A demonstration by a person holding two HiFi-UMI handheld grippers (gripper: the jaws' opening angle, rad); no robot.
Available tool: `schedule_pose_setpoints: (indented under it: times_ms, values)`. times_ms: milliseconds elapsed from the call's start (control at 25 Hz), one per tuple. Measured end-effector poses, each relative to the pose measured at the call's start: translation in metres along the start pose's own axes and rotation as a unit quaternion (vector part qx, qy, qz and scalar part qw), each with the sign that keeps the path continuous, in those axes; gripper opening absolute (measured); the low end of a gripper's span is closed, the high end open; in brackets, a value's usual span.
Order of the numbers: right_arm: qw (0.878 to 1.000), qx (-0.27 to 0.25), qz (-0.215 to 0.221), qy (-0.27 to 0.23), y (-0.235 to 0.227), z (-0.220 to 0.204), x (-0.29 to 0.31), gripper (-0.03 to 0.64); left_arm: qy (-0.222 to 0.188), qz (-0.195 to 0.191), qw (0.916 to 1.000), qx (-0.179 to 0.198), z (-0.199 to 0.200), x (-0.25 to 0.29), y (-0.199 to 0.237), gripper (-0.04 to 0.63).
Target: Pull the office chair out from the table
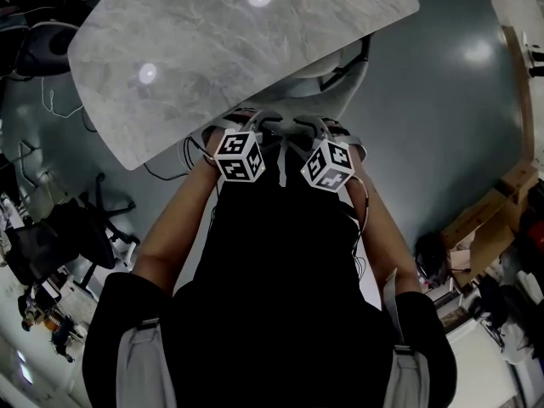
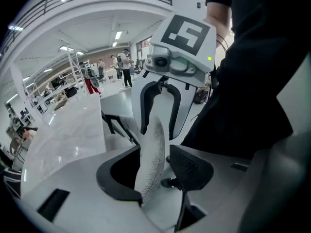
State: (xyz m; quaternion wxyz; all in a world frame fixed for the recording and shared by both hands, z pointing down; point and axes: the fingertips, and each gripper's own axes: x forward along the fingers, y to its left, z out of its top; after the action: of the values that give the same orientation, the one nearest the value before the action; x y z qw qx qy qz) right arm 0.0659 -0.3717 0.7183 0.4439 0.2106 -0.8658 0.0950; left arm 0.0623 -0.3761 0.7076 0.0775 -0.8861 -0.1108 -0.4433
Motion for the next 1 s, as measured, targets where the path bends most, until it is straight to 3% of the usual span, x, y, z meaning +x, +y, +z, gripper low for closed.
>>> schedule_pose_setpoints:
  times_ms: [320, 600, 760, 1000]
  values:
    - [0.999, -0.001, 0.001, 0.043, -0.006, -0.02, 0.016, 0.187, 0.057, 0.002, 0.9977, 0.037, -0.014, 0.029, -0.003, 0.219]
    - [0.997, -0.024, 0.001, 0.073, -0.005, -0.03, 0.031, 0.187, 0.086, -0.003, 0.9956, 0.038, -0.027, 0.051, -0.003, 0.219]
    - [0.997, -0.021, 0.002, 0.08, -0.005, -0.033, 0.035, 0.187, 0.094, -0.017, 0.9947, 0.037, -0.032, 0.057, -0.007, 0.206]
    - [0.996, -0.021, -0.001, 0.085, -0.004, -0.035, 0.037, 0.169, 0.099, -0.009, 0.9946, 0.03, -0.032, 0.056, 0.001, 0.146]
